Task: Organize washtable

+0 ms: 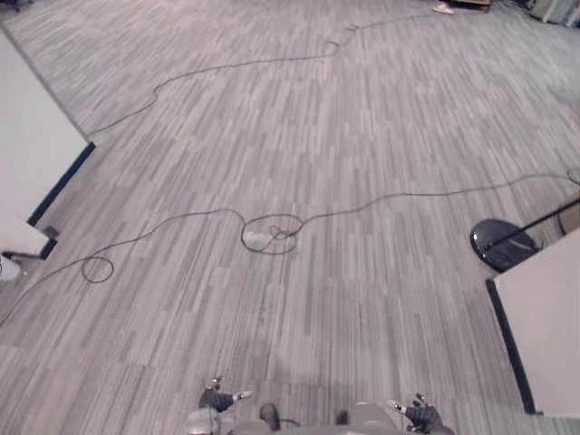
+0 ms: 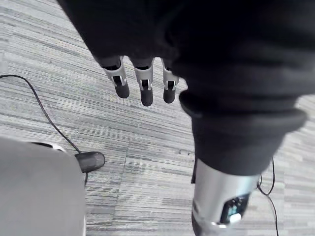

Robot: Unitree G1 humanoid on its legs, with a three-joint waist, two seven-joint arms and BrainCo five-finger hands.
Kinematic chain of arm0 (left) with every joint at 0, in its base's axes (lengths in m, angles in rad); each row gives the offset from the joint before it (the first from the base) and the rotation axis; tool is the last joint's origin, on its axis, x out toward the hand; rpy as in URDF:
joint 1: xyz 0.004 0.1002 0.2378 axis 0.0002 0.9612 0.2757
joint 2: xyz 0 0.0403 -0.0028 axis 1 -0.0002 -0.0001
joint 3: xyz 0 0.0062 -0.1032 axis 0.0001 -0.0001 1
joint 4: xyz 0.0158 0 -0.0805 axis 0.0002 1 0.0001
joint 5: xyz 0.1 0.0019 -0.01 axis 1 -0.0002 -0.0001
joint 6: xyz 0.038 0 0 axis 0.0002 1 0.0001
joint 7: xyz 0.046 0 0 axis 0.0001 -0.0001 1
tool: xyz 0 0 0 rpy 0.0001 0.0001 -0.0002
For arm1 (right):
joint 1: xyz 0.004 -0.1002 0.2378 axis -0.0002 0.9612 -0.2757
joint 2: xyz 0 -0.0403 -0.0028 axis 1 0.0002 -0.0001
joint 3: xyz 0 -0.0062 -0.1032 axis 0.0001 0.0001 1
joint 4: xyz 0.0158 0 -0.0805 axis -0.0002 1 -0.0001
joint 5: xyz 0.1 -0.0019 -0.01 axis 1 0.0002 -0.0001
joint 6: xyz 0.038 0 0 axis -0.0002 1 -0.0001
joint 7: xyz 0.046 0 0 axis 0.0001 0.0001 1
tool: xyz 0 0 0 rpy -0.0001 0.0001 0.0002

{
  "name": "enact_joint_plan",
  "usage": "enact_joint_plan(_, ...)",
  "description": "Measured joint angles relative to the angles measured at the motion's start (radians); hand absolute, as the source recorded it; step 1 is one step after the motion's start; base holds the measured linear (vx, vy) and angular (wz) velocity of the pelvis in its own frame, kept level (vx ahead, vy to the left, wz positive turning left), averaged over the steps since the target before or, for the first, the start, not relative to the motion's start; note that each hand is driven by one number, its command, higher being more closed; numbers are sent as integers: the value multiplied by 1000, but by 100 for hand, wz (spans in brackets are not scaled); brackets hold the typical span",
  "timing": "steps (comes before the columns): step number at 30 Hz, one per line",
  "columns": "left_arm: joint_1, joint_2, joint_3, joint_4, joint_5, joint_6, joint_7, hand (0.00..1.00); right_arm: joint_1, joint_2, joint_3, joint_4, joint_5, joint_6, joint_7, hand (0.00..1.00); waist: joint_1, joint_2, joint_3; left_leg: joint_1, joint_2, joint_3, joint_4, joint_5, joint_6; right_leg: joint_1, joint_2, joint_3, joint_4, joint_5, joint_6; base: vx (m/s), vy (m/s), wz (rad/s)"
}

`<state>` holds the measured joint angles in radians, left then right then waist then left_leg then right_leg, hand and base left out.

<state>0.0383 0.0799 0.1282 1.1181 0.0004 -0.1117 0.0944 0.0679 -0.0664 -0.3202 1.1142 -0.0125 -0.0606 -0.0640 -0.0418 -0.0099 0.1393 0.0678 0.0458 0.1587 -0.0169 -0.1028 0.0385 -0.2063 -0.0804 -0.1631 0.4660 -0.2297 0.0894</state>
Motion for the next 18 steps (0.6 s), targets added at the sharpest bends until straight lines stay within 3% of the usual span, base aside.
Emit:
enact_joint_plan(2,-4,-1,2,0,0,1,-1,0,13,3,-1,2,-1,1,-1,0,-7,-3,5,22,12,-64,0,-18,-15,-52,54,27,-93,36,-17,279,-27,84)
enact_joint_plan(3,-5,-4,6,0,0,1,-1,0,22,5,-4,2,-1,2,-1,0,-10,-7,5,29,8,-77,0,-20,-24,-59,56,40,-126,59,-22,358,-119,132)
enact_joint_plan(4,-6,-22,43,0,2,1,-3,0,47,18,-21,2,-1,4,-1,0,-11,-24,2,42,-19,-136,12,-48,-47,-63,37,81,-197,121,-53,242,-96,108)
enact_joint_plan(5,-6,-23,45,-1,5,2,-2,0,50,20,-25,3,0,5,-1,0,-12,-26,2,45,-23,-143,18,-59,-48,-63,30,79,-190,143,-62,400,-196,115)
enact_joint_plan(6,-6,-33,75,-1,7,5,-2,0,56,17,-37,5,-1,10,2,0,-9,-24,-8,54,-14,-163,46,-93,-65,-59,27,59,-136,153,-96,378,-165,65)
enact_joint_plan(7,8,-50,103,-11,7,7,-1,0,53,18,-48,-3,-1,12,-2,0,-1,6,-17,39,8,-148,107,-116,-89,-55,32,28,-118,111,-104,453,-195,65)
enact_joint_plan(8,6,-58,117,-13,8,7,-2,0,43,17,-55,-7,-1,13,-3,0,-3,12,-13,13,18,-127,168,-117,-93,-46,32,20,-116,100,-111,382,-166,55)
enact_joint_plan(10,1,-79,159,-49,11,10,-3,0,41,12,-49,-60,-5,20,-3,0,3,26,3,-121,93,-40,522,-133,-142,21,55,-9,-131,69,-131,341,-176,39)
enact_joint_plan(11,10,-81,159,-67,12,14,-2,0,41,12,-38,-83,-5,21,-8,0,13,30,5,-180,158,25,708,-137,-143,75,81,-12,-147,52,-145,304,-136,1)
enact_joint_plan(13,12,-74,157,-83,11,15,-3,0,39,18,-19,-110,-1,18,-13,0,29,21,7,-231,214,103,832,-142,-134,133,89,-16,-156,27,-157,349,-119,-11)
enact_joint_plan(16,-6,-78,145,-106,11,13,-2,0,16,39,-16,-122,6,19,-22,0,50,15,7,-326,223,199,780,-146,-126,217,89,-12,-220,17,-155,316,-33,-5)
enact_joint_plan(18,-17,-87,144,-109,11,7,-2,0,3,60,-21,-122,7,21,-22,0,61,13,8,-379,153,198,556,-136,-129,276,74,-11,-279,6,-132,300,76,5)
